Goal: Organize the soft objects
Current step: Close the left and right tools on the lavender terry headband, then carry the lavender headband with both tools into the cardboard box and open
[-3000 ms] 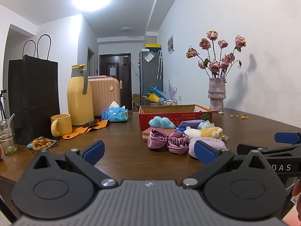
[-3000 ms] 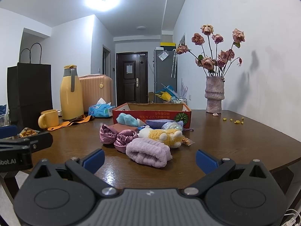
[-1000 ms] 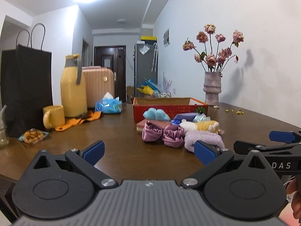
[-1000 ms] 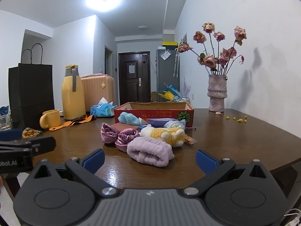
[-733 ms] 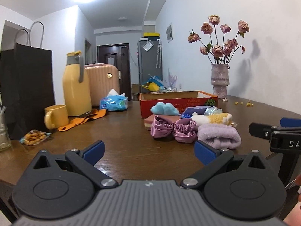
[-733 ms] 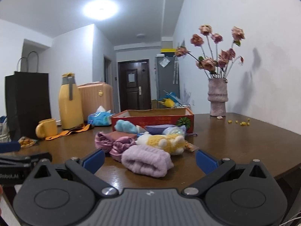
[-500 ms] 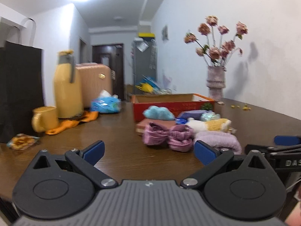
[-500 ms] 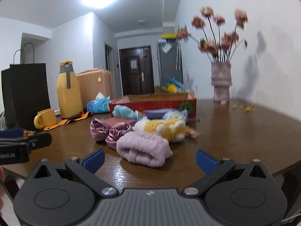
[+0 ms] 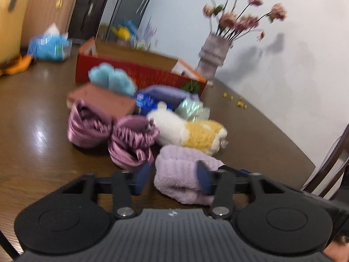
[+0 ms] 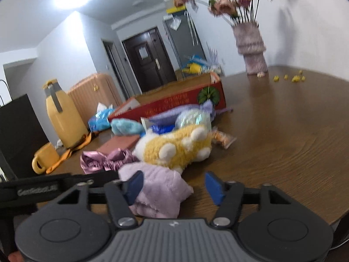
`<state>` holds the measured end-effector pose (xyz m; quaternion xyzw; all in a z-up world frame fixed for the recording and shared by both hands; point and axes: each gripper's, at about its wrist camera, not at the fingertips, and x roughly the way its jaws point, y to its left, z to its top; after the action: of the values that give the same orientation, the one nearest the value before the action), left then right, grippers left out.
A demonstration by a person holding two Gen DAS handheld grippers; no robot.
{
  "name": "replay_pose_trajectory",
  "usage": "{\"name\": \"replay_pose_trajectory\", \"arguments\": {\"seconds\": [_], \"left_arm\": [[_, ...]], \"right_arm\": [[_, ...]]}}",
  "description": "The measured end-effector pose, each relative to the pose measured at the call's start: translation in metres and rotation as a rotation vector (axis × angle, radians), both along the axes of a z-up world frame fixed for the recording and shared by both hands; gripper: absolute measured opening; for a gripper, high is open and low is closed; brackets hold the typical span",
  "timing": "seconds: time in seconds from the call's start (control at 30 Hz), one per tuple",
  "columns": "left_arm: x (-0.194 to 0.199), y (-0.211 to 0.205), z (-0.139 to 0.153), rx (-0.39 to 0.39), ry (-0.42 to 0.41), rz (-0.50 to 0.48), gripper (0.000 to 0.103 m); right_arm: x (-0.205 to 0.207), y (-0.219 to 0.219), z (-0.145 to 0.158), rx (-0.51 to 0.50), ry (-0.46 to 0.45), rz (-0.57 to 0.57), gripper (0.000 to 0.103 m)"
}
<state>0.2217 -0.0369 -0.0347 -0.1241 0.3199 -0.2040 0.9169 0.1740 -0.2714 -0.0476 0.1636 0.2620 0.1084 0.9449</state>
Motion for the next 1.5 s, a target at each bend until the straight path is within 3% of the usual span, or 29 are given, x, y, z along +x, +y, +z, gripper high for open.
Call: {"name": "replay_pose_trajectory", "arguments": {"seconds": [0.17,0.23,0.27,0.37,0.4,0.47,0.67,0.8,0.97,1.1,1.2,1.27,1.33,1.4,1.5], "left_arm": [[-0.010,-0.009,0.002,-0.002,0.093,-0.062,0.026],[-0.015,-0.009,0.004,0.009,0.073,-0.051,0.048],[-0.012,-0.009,0.003,0.015,0.070,-0.031,0.050],[0.002,-0.003,-0.003,-0.042,0.123,0.013,0.047],[0.005,-0.001,-0.006,-0.073,0.135,0.007,0.032],[0.005,-0.001,-0.007,-0.084,0.145,0.007,0.029],[-0.017,0.004,0.017,-0.087,0.069,-0.054,0.024],[-0.011,0.012,0.061,-0.107,-0.047,-0.061,0.023],[0.072,0.029,0.131,-0.125,-0.106,-0.014,0.023],[0.192,0.040,0.156,-0.052,-0.105,0.042,0.023],[0.282,0.046,0.142,0.013,-0.059,0.108,0.023],[0.335,0.053,0.122,0.018,0.027,0.155,0.023],[0.374,0.052,0.104,0.073,0.092,0.199,0.024],[0.404,0.048,0.083,0.146,0.105,0.222,0.024],[0.428,0.050,0.062,0.171,0.178,0.263,0.024]], "right_arm": [[0.008,-0.008,-0.006,0.020,0.036,-0.005,0.042],[0.011,-0.012,-0.007,0.034,0.043,0.016,0.039],[0.012,-0.012,-0.008,0.041,0.048,0.028,0.039],[0.016,-0.013,-0.009,0.041,0.053,0.061,0.034],[0.018,-0.012,-0.009,0.040,0.058,0.079,0.029],[0.019,-0.012,-0.009,0.044,0.066,0.094,0.025],[0.000,-0.009,0.008,0.056,0.035,0.131,0.016],[0.007,-0.003,0.049,0.061,-0.087,0.141,0.015],[0.104,0.008,0.119,0.059,-0.165,0.202,0.015],[0.229,0.038,0.151,-0.016,-0.154,0.195,0.015],[0.331,0.061,0.142,-0.013,-0.019,0.185,0.015],[0.391,0.076,0.124,-0.038,0.079,0.183,0.015],[0.442,0.087,0.103,-0.026,0.183,0.183,0.014],[0.477,0.099,0.084,-0.055,0.243,0.175,0.014],[0.502,0.108,0.064,-0.066,0.309,0.182,0.016]]}}
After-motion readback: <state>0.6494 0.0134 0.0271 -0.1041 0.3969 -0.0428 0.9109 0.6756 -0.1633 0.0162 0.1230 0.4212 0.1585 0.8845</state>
